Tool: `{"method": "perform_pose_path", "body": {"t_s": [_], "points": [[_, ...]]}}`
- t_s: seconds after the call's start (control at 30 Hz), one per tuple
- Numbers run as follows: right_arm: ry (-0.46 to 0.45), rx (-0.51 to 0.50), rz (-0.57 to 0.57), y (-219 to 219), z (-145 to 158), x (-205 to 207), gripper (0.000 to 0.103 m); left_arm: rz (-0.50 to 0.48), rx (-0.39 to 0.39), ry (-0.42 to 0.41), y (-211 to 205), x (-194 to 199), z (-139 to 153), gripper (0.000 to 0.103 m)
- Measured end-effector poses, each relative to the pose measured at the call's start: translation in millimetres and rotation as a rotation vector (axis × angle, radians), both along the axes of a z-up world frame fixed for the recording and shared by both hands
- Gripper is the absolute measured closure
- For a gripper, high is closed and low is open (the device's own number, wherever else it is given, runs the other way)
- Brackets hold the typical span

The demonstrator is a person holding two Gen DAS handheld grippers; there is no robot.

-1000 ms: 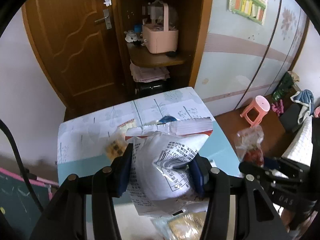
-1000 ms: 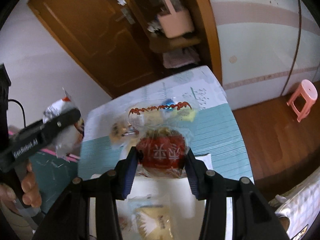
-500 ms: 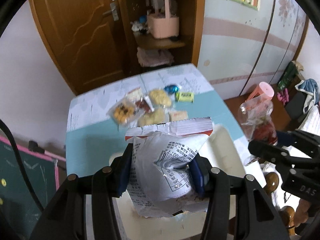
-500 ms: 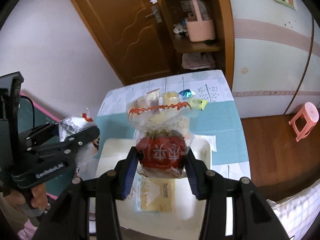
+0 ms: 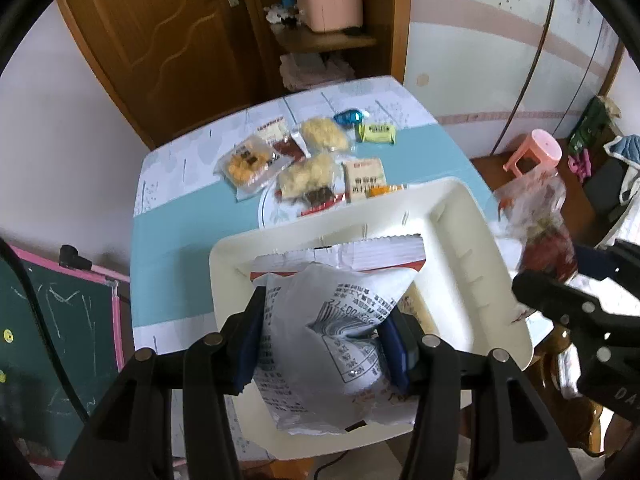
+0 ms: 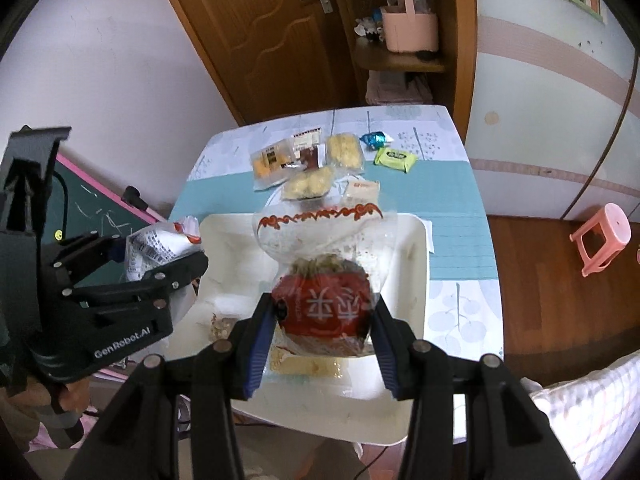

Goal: Organize snacks
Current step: 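Release the white bag into the tray with the left gripper while the right releases the red bag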

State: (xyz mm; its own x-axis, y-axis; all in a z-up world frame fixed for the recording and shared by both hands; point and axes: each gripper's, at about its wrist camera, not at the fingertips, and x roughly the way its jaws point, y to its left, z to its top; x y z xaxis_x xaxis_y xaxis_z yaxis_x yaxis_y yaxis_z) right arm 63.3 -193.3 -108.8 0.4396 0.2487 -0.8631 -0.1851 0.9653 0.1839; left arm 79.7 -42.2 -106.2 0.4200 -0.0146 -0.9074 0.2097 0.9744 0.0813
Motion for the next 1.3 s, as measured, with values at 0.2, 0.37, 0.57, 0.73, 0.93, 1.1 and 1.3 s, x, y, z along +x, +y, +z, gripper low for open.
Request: {"method": "perform_pose_path", "body": {"t_s": [0.2,0.37,0.57,0.73,0.93,1.1,1.3], "points": [[0.025,-0.019,0.004,4,-7,-2,0.053,0.004,0.022,0.033,4,-5,-10,0.051],[0.048,-0.023,-0.001,6,-11,-3,0.052,0.024,-0.010,0.087,10,-7,-17,0.030],[0.041,-0.052,-0.002,12,-9,-6,0.049,0.038,-0.066,0.131,16,-10,-22,0.014],[0.007,-0.073,-0.001,16,-1,-11,0.046,0.065,-0.071,0.138,23,-13,-21,0.012],[-0.021,-0.075,-0.002,17,6,-16,0.046,0.079,-0.080,0.138,27,-14,-21,0.009],[-0.030,-0.075,-0.006,16,8,-18,0.046,0.080,-0.085,0.140,28,-15,-20,0.008],[-0.042,-0.069,-0.017,14,12,-19,0.046,0.082,-0.082,0.121,30,-16,-17,0.005]]}}
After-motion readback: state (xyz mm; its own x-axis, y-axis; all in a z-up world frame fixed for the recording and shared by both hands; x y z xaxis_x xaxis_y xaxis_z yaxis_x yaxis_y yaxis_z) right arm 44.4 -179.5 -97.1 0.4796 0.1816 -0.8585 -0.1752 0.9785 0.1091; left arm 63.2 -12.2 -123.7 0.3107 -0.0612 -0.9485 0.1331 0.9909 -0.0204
